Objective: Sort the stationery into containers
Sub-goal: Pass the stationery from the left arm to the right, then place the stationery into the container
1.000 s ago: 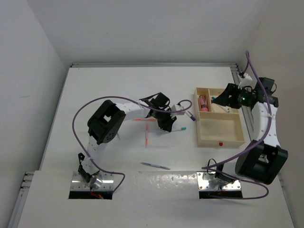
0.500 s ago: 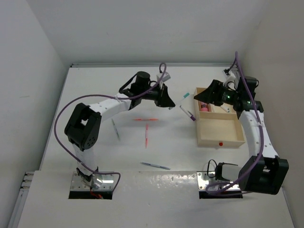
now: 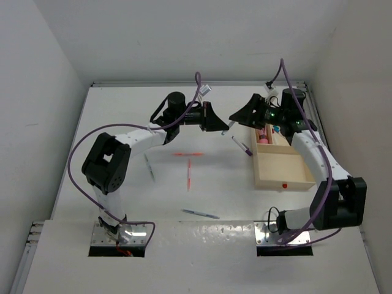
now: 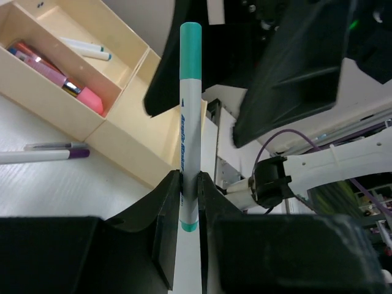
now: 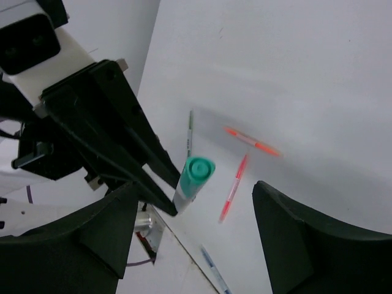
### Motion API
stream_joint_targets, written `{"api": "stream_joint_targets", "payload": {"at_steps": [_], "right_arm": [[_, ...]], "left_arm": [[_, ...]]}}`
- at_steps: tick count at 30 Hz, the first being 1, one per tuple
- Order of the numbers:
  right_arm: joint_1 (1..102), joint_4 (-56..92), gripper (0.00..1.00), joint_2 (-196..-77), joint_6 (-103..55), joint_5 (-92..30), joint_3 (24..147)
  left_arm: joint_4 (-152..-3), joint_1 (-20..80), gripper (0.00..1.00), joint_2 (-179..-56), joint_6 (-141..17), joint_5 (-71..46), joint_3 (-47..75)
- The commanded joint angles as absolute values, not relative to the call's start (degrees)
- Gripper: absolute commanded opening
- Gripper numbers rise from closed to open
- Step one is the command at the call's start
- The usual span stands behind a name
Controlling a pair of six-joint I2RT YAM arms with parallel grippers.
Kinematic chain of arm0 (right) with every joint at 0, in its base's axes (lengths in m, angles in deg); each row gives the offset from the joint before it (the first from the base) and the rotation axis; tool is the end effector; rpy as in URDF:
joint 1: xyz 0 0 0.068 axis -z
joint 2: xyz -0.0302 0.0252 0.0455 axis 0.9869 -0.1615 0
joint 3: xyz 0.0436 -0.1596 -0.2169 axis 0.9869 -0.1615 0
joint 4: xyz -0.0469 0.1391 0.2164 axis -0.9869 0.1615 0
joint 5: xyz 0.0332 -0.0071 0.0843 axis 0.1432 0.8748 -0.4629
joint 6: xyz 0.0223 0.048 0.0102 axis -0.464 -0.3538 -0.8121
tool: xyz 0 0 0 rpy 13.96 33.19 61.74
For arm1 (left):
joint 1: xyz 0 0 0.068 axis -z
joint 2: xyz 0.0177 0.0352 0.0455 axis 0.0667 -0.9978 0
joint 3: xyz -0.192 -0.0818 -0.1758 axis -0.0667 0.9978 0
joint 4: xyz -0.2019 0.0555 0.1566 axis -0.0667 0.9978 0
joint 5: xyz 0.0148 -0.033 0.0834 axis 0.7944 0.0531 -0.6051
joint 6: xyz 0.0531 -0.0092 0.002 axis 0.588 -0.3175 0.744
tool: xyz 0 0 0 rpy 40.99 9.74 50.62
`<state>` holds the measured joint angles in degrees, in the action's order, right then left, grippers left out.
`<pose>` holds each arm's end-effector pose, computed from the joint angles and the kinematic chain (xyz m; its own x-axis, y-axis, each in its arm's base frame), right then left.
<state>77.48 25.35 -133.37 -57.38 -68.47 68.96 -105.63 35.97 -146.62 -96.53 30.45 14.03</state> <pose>0.3031 0.0422 0.3028 -0.7793 0.4137 -0.4708 -0.2134 0.5312 0.8200 0.3429 -0.2483 0.2827 -0.7408 -0.0681 -0.6683 0.6621 0.0942 -0.7435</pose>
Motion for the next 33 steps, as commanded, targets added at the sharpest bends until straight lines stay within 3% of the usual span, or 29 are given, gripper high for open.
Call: {"api": "stream_joint_targets", "payload": {"at_steps": [1,2,3,5,6,7,8,9,12,13,18,21,27,33], "right_arm": [[76.05,20.82,0.73,-135.04,-61.2,-65.91,72.34],[75.78,20.47,0.67,-135.83,-61.56,-65.64,72.78],[75.69,19.94,0.47,-136.01,-61.99,-65.64,72.95],[75.52,19.06,0.27,-136.45,-62.26,-65.29,73.31],[75.6,19.4,0.13,-136.28,-62.18,-65.11,73.4],[75.87,19.93,0.09,-136.1,-60.78,-65.11,73.74],[76.3,20.8,0.05,-135.67,-59.9,-65.02,73.92],[77.7,23.25,0.0,-135.31,-57.37,-65.02,74.18],[83.22,31.22,0.0,-134.87,-48.43,-66.51,76.73],[84.56,34.58,0.0,-135.13,-44.81,-66.52,79.69],[94.3,59.17,0.0,-141.18,-17.95,-62.05,91.05],[97.91,63.86,0.0,-145.13,-7.11,-55.02,93.87],[100.48,63.0,0.0,-154.88,-1.01,-48.06,97.11],[100.13,59.84,0.0,-162.45,0.4,-45.16,98.8]], "left_arm": [[-112.55,36.52,0.0,-144.57,-101.13,31.88,15.11],[-112.46,36.52,0.0,-144.57,-101.05,31.79,15.2],[-112.37,36.69,0.0,-144.66,-101.05,31.62,15.2],[-112.37,36.78,0.0,-144.84,-100.61,31.79,15.11],[-111.68,36.7,0.02,-145.01,-100.34,31.62,15.02],[-110.89,36.7,0.09,-145.19,-99.21,31.62,14.59],[-109.49,36.61,0.34,-145.36,-98.16,31.53,13.97],[-105.21,36.52,0.46,-145.54,-94.84,31.18,13.19],[-93.45,35.73,0.8,-145.8,-87.8,28.03,8.88],[-90.43,35.56,1.0,-145.8,-82.81,26.88,6.52],[-72.78,35.29,1.0,-146.95,-62.86,16.89,-0.88],[-70.63,36.78,1.0,-146.25,-54.59,10.81,-1.5],[-65.79,39.16,1.0,-149.22,-47.53,4.02,-6.15],[-65.88,38.63,1.0,-152.74,-41.2,9.11,-7.21]]}}
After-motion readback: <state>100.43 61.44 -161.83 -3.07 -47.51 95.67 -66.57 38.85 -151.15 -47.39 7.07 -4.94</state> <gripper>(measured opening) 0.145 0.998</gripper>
